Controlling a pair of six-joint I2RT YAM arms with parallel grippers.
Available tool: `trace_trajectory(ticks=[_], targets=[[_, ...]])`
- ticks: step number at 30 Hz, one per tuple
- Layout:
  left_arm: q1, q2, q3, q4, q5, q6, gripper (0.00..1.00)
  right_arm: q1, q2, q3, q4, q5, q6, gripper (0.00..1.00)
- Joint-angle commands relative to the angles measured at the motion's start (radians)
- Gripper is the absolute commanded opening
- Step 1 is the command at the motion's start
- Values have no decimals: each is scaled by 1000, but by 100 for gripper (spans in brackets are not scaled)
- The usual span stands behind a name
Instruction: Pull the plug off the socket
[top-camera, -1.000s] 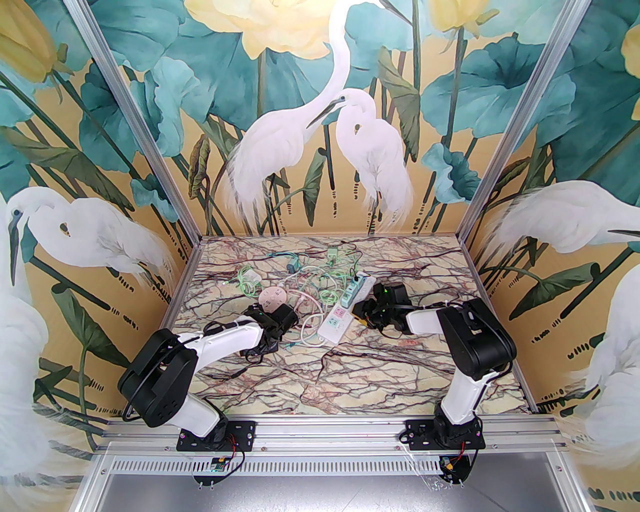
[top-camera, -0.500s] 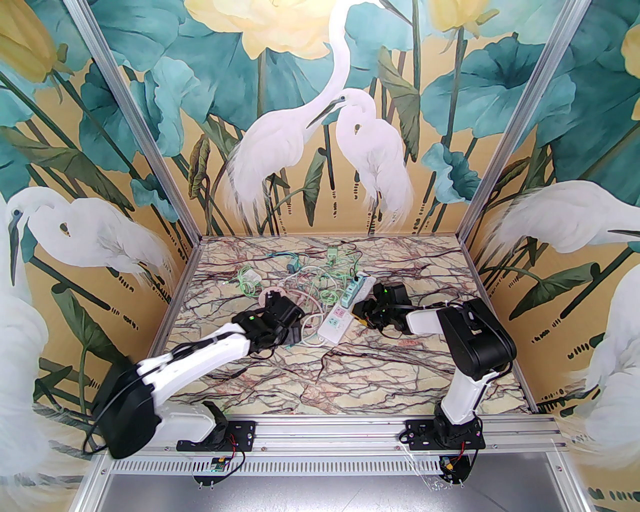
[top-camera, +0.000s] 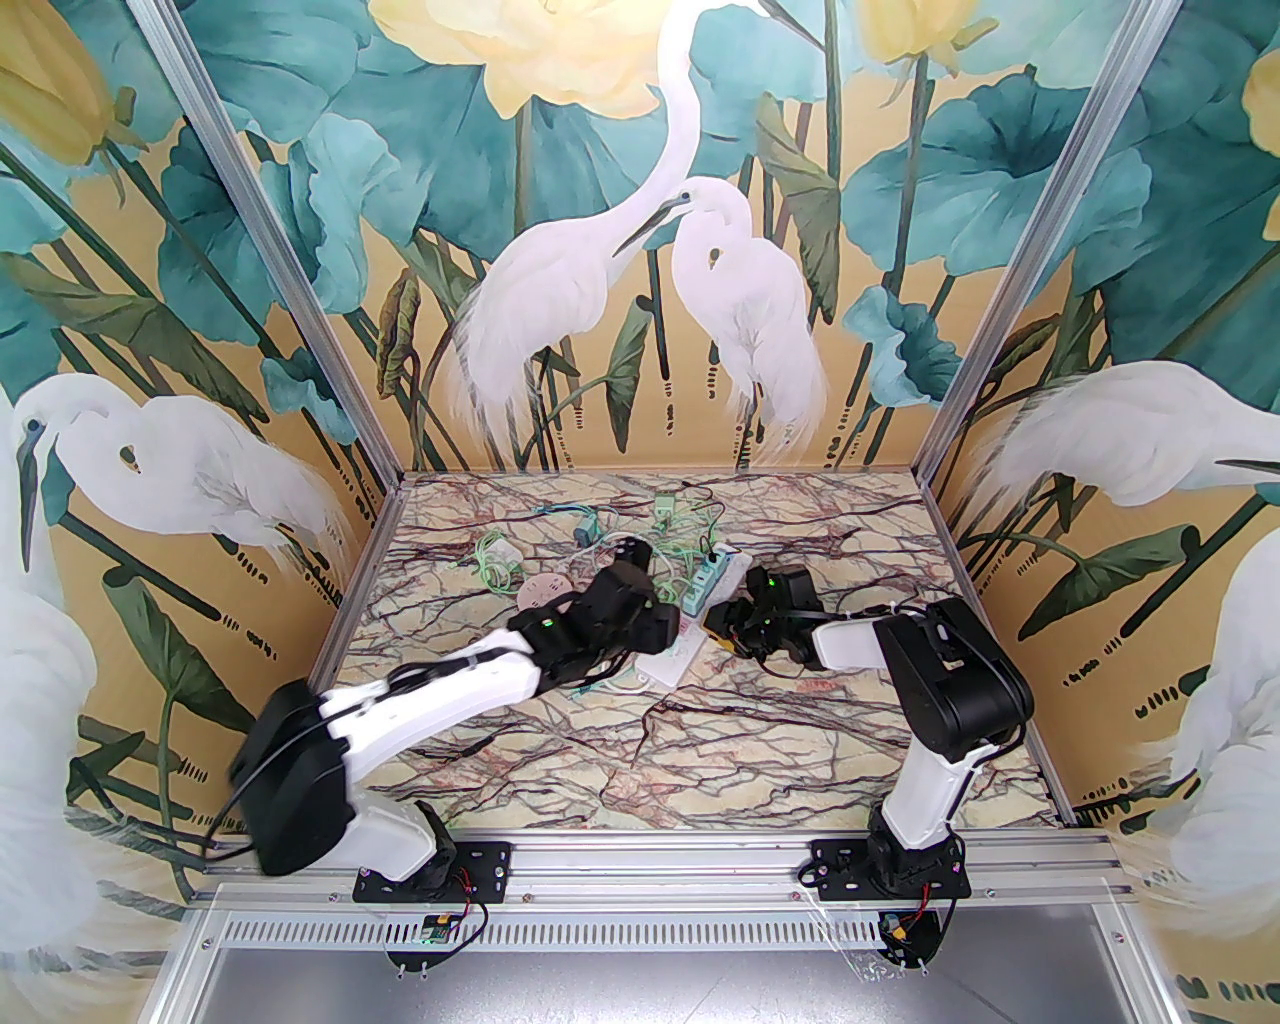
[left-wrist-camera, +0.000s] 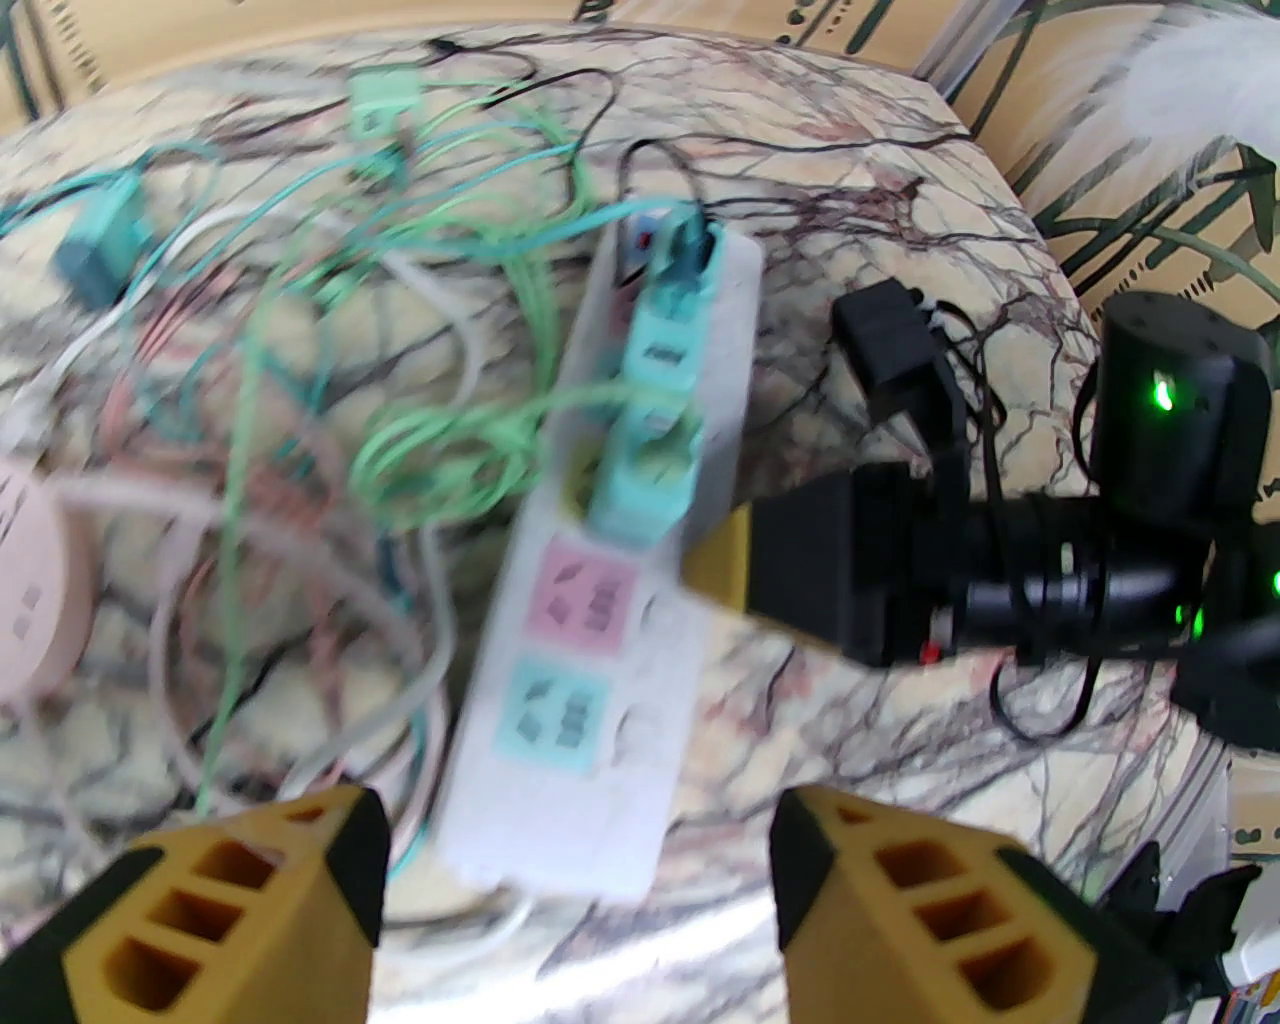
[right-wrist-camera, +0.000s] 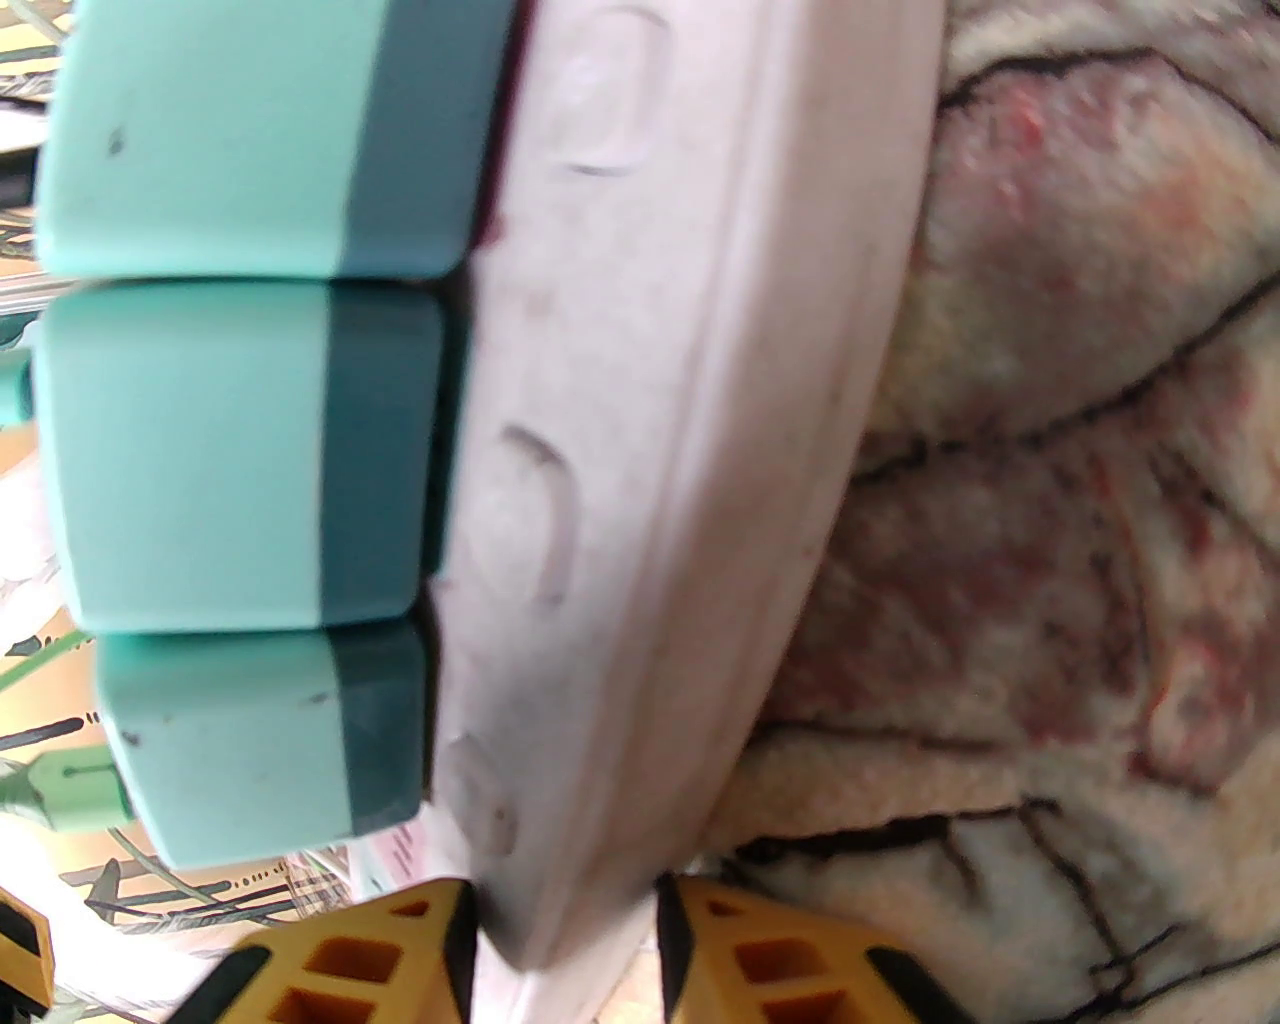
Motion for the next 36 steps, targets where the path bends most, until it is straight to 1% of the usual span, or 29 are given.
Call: trace_trajectory(ticks=[1,5,8,11,16,20,27,30,36], targets=[[-5,72,47,63,9,64,65,-6,-17,-53,5,22,-6,42],[-5,133,60,101,12,83,63,-13,-83,-38,-28,54,-19,43],[-6,179,79,112,10,91,63,-35,-105,-17,-65,72,-2,43],[-5,217,97,125,9,102,61,-48,-78,13,-77,72,3,43],[-5,274,140,134,30,123,60,-48,8,24,12,32,32,42],[-4,324,178,127,23,138,59,-48,52,20,86,-15,51,43],[9,408,237,122,44,139,58,-50,64,13,45,13,55,41],[19,439,261,116,48,141,55,-53,64,7,42,21,63,39],[30,466,278,107,47,146,55,-68,30,-8,24,50,52,37]])
